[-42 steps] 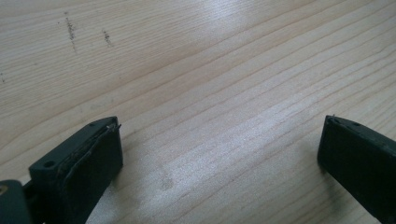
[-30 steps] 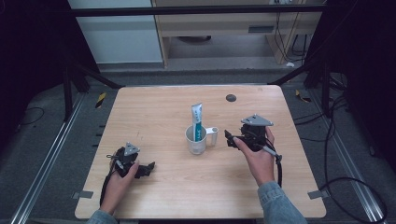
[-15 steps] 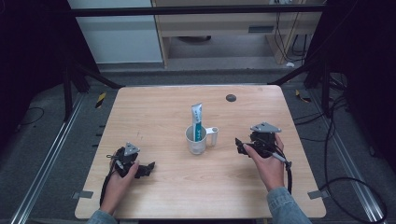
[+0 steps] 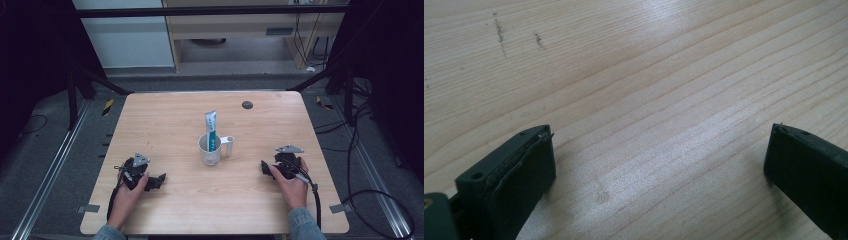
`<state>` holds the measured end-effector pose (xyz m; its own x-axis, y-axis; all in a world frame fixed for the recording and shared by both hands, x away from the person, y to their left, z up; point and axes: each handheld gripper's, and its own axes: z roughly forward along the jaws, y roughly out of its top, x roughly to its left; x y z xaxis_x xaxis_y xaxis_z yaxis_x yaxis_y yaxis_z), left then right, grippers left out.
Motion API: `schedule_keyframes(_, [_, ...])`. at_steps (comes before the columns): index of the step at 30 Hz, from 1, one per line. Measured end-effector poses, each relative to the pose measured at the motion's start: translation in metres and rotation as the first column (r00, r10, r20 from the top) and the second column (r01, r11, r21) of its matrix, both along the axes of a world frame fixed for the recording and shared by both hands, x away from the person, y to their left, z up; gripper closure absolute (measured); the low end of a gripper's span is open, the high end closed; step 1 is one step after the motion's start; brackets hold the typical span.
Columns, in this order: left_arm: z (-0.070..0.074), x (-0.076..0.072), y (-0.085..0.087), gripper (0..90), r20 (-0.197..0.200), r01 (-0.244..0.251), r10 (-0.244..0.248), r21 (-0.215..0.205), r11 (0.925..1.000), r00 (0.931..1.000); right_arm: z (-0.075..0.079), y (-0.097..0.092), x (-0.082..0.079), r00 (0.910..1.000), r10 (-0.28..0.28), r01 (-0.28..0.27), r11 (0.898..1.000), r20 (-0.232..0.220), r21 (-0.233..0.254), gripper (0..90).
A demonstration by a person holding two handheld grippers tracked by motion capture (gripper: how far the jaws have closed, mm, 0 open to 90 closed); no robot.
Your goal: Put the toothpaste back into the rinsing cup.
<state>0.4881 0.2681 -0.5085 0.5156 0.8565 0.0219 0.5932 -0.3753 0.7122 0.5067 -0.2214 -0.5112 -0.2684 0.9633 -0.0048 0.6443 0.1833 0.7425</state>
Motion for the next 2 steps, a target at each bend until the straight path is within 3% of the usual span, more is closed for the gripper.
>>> schedule_keyframes(2, [0.0, 0.0001, 0.0, 0.0, 0.0, 0.0, 0.0, 0.0, 1.0, 1.0, 0.0002, 0.0004, 0.0004, 1.0, -0.002, 0.002, 1.0, -0.004, 0.002, 8.2])
